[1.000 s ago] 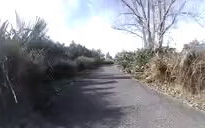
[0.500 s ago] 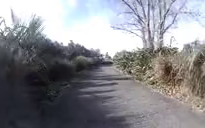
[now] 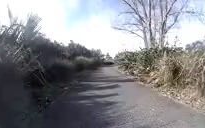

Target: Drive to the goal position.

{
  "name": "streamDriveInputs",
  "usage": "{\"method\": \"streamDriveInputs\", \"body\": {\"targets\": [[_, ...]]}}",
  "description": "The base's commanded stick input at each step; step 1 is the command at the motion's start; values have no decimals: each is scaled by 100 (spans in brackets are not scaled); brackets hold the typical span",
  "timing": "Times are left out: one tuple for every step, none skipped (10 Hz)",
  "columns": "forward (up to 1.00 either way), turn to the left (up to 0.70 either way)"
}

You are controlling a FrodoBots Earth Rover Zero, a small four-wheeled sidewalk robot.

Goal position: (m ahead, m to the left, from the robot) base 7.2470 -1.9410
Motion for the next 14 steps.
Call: {"method": "streamDriveInputs", "body": {"targets": [[45,-7],[45,-7],[45,0],[45,0],[45,0],[45,-20],[45,-21],[45,0],[45,0],[45,0],[45,0],[45,0],[45,0],[45,0]]}}
